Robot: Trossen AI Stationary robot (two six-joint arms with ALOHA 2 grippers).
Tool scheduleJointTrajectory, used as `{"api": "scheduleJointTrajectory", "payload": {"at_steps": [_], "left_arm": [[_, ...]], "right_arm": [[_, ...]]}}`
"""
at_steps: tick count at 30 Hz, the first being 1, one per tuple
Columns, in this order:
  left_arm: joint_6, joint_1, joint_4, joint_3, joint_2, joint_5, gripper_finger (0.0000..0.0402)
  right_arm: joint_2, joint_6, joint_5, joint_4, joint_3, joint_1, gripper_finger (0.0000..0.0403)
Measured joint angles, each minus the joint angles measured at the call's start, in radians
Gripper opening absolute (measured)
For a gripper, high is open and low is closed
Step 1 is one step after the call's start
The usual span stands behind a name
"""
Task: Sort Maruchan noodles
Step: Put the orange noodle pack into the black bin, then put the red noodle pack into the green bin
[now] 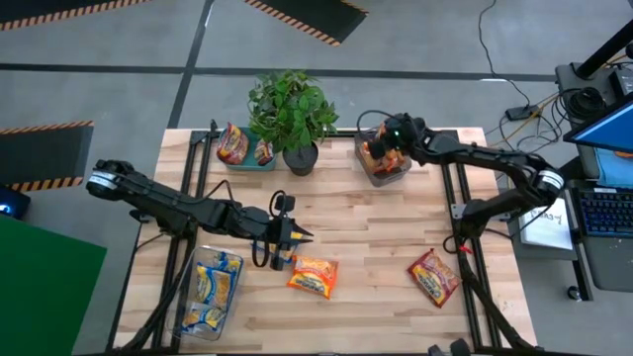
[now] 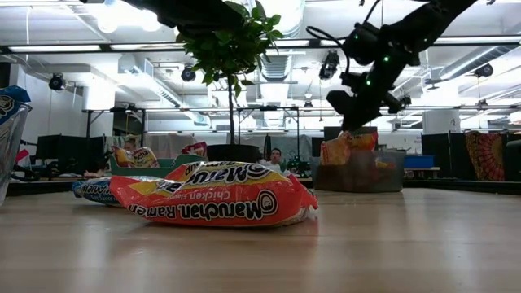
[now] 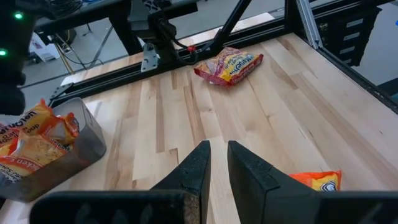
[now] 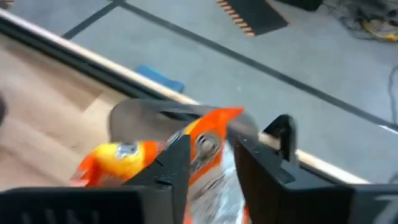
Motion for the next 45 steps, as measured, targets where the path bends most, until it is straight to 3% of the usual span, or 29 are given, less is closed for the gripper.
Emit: {"api": "scheduleJointTrajectory", "payload": {"at_steps": [8,16,28,33,37,45], "left_arm": [[0.0,0.0,0.0,0.0,0.0,0.0,0.0037],[0.0,0.0,-0.001,0.0,0.0,0.0,0.0037],[-0.003,0.0,0.001,0.0,0.0,0.001,0.0037],[-0.013,0.0,0.008,0.0,0.0,0.0,0.0037],[-0.038,0.001,0.019,0.0,0.0,0.0,0.0037],[-0.151,0.001,0.018,0.0,0.0,0.001,0.0037]], "right_arm": [[0.145,-0.046,0.015,0.048,0.011,-0.027,0.0016],[0.244,-0.066,0.055,0.051,0.022,-0.029,0.0009],[0.017,-0.036,0.039,-0.075,0.032,-0.021,0.0009],[-0.109,0.013,-0.105,-0.131,0.029,0.019,0.0009],[-0.202,0.051,-0.248,-0.134,0.0,0.105,0.0009],[-0.351,0.075,-0.26,-0.121,-0.127,0.402,0.0009]]}}
